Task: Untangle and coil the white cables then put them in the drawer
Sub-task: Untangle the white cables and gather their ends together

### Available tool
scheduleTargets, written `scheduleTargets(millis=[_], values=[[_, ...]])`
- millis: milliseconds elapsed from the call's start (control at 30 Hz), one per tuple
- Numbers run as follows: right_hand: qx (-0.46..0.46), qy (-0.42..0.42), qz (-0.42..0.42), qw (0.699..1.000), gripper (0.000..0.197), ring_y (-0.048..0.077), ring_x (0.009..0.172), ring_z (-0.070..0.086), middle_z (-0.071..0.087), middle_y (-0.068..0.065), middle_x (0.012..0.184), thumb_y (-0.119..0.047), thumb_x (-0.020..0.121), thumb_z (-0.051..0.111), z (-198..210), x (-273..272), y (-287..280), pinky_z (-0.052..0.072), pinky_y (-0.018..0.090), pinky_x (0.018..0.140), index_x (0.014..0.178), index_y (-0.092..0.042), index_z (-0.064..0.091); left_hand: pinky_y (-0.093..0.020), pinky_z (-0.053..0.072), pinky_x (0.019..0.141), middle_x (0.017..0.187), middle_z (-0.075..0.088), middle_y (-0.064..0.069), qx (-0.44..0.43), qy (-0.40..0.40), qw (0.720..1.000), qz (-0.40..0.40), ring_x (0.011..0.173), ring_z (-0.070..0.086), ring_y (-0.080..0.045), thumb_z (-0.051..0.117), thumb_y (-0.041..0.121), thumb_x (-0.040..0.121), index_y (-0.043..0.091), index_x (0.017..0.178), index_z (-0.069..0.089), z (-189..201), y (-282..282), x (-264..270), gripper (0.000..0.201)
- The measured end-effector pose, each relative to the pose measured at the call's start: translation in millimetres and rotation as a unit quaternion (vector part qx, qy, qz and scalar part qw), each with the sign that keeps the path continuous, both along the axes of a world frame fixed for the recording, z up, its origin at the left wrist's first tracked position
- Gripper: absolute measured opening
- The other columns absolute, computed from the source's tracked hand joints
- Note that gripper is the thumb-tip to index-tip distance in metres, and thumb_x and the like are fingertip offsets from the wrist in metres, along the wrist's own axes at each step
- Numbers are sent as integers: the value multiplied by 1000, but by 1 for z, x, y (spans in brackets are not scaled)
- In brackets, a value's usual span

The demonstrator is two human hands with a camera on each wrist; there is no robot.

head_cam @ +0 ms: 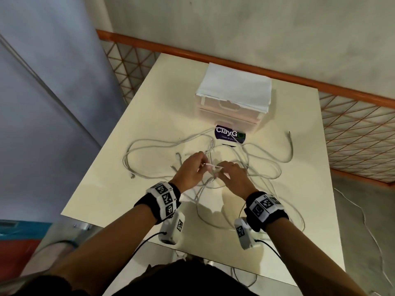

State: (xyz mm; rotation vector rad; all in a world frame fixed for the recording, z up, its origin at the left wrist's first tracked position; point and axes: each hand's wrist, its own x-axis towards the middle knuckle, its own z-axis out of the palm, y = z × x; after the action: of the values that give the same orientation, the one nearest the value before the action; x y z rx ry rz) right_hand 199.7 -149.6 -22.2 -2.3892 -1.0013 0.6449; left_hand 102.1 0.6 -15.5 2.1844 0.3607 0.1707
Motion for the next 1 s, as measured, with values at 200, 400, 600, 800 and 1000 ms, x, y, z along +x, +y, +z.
scheduleTargets(millis=[200,400,600,800,1000], values=[[110,215,-62,969,27,10,46,48,50,13,55,-20,100,41,15,-3,-14,46,27,59,79,-14,57,-26,53,79,100,68,-11,-301,-120,945,49,82,69,-8,32,18,102,10,95,29,58,8,17,11],[77,342,-71,934,33,13,49,45,39,-4,54,-23,88,63,23,-1,-73,49,24,62,67,-8,43,-27,53,56,67,39,-2,-389,-253,855,232,49,45,-6,29,22,103,19,86,31,90,40,14,17],[58,194,30,979,29,9,57,45,44,-2,57,-27,97,47,63,10,-71,38,18,62,81,-14,67,-15,32,52,64,36,4,-156,-127,979,28,52,33,-2,52,16,95,9,99,48,75,11,0,9],[118,156,63,979,26,9,55,43,45,-1,56,-20,96,50,106,4,-44,38,13,57,88,-3,68,-13,32,57,61,50,4,-86,13,986,-143,54,42,2,62,28,90,10,81,63,71,-16,5,20],[41,146,17,988,19,14,59,57,60,-3,58,-15,92,51,72,28,-86,47,27,65,78,-16,63,-19,35,56,58,58,1,-15,-139,990,5,53,44,-5,53,37,91,28,75,59,100,26,2,20]])
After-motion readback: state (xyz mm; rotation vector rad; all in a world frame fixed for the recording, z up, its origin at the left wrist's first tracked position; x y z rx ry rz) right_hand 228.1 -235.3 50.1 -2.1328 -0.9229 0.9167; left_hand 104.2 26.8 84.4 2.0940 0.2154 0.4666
